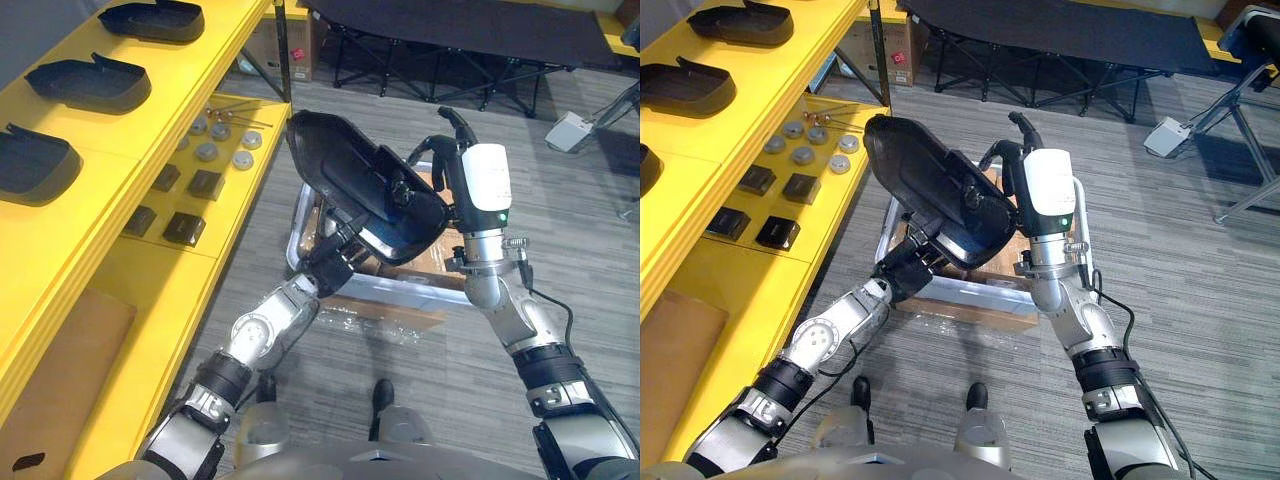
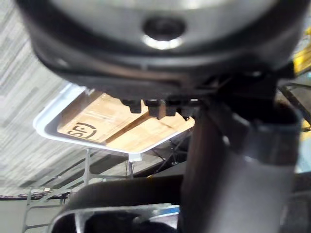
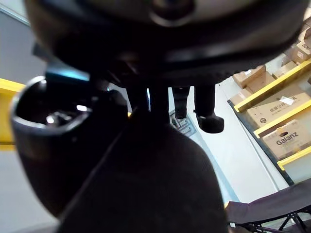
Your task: Walk over and take three plastic housings, then place them on the shelf
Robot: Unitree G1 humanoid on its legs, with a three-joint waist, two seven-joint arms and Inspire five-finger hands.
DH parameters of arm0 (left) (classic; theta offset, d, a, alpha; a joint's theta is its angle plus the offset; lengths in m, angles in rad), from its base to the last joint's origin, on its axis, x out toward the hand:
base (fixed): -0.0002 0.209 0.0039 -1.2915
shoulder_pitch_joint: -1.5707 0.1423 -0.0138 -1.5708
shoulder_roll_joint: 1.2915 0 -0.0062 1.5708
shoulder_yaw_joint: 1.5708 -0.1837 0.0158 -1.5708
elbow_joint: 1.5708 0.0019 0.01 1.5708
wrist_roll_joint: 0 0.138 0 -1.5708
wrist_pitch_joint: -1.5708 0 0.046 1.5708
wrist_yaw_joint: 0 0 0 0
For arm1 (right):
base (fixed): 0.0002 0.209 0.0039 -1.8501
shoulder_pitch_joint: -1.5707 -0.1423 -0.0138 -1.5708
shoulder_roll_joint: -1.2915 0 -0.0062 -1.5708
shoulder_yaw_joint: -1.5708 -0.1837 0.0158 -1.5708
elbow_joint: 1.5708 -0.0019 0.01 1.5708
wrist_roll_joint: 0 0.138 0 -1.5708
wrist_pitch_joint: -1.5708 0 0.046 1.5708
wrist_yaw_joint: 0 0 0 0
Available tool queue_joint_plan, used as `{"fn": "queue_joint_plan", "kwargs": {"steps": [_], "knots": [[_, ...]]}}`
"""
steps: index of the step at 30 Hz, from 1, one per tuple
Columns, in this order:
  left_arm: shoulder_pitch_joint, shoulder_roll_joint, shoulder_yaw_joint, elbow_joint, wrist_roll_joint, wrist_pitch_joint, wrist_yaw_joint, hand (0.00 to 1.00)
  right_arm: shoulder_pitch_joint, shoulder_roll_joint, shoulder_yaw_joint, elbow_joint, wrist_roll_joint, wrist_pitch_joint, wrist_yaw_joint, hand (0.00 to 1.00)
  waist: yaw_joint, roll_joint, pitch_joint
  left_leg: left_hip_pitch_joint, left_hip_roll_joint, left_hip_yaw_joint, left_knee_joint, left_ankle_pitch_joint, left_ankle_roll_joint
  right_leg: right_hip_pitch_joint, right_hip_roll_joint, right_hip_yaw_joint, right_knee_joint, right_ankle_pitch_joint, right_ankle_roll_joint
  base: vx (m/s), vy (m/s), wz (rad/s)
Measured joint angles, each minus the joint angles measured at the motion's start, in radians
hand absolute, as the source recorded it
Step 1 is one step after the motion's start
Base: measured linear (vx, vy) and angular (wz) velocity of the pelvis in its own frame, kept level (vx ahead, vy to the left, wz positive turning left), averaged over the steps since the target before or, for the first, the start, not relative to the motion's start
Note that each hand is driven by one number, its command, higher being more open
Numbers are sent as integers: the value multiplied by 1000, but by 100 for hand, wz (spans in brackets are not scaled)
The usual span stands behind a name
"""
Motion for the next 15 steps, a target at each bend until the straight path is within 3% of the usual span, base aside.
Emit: {"fn": "queue_joint_plan", "kwargs": {"steps": [6,12,13,15], "knots": [[8,-10,-38,0,-44,-44,-32,100,31,0,22,0,4,-1,1,0,-5,2,-24,2,-1,0,-11,4,0,-3,0,-1,-2,0,0,0,0,0],[27,-44,-57,0,-181,-228,-112,100,93,36,40,2,38,-9,-11,0,-6,14,-38,3,-2,0,-11,5,1,-1,-2,-2,-1,0,1,0,0,0],[31,-44,-59,0,-215,-250,-118,0,102,50,40,5,53,-10,-16,0,-6,14,-38,4,-3,0,-11,5,1,-1,-3,-2,-1,0,1,0,0,0],[34,-45,-59,0,-255,-277,-137,0,116,65,39,7,64,-10,-24,0,-6,14,-38,4,-4,1,-11,6,2,-1,-4,-2,-1,0,1,-15,5,0]]}}
